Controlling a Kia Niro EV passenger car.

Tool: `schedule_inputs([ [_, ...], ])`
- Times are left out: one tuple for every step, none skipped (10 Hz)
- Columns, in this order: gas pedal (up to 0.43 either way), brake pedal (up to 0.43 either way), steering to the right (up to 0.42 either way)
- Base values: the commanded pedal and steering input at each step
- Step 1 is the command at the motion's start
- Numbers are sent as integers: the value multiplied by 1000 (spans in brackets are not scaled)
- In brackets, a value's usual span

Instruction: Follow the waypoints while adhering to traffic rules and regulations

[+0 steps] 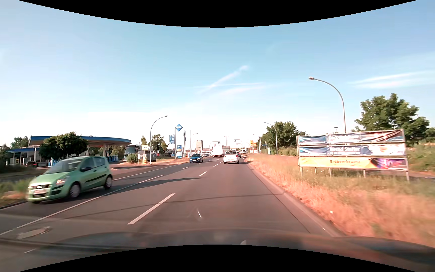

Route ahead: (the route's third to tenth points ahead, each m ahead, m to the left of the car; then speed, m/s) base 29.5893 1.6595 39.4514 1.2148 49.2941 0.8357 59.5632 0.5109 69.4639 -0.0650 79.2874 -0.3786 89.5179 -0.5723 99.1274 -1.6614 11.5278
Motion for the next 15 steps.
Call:
schedule_inputs([
  [0,0,-2],
  [0,0,-2],
  [0,0,-2],
  [0,0,-1],
  [0,0,0],
  [0,0,0],
  [0,0,0],
  [0,0,0],
  [0,0,0],
  [0,0,0],
  [0,0,0],
  [0,0,0],
  [0,0,0],
  [0,0,0],
  [0,12,1],
])
